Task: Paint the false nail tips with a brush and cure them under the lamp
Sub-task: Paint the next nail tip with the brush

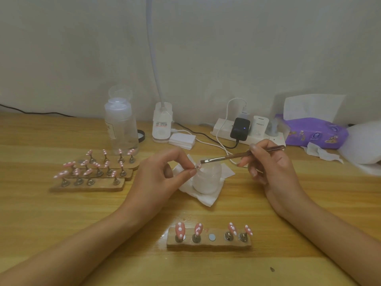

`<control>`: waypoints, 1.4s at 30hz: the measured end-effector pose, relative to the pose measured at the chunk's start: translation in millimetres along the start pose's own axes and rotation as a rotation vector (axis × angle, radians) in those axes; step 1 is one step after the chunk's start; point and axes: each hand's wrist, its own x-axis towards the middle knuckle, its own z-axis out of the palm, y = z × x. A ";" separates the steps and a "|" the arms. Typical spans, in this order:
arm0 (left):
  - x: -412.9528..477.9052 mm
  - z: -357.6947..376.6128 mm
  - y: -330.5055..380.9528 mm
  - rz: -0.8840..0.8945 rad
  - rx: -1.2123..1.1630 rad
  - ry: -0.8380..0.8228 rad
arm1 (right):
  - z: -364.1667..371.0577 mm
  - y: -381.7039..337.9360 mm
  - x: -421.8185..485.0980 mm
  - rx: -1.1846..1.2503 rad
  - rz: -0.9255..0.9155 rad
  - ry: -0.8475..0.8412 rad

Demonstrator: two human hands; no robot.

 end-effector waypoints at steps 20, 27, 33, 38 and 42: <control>-1.1 -0.8 0.4 -0.038 -0.025 -0.010 | 1.7 -2.6 -2.5 -0.003 -0.018 -0.063; -1.3 0.4 2.2 -0.060 -0.030 -0.019 | 0.6 -2.1 -1.9 0.020 -0.021 -0.052; -1.7 0.2 3.6 -0.134 -0.092 -0.014 | -1.1 -1.4 -0.7 0.050 0.004 0.018; -1.7 -0.5 3.0 -0.161 -0.103 -0.015 | 2.5 -2.0 -2.7 0.019 -0.017 -0.057; -1.8 -0.8 1.8 -0.165 -0.097 -0.015 | 0.0 0.0 -1.7 0.000 -0.020 -0.012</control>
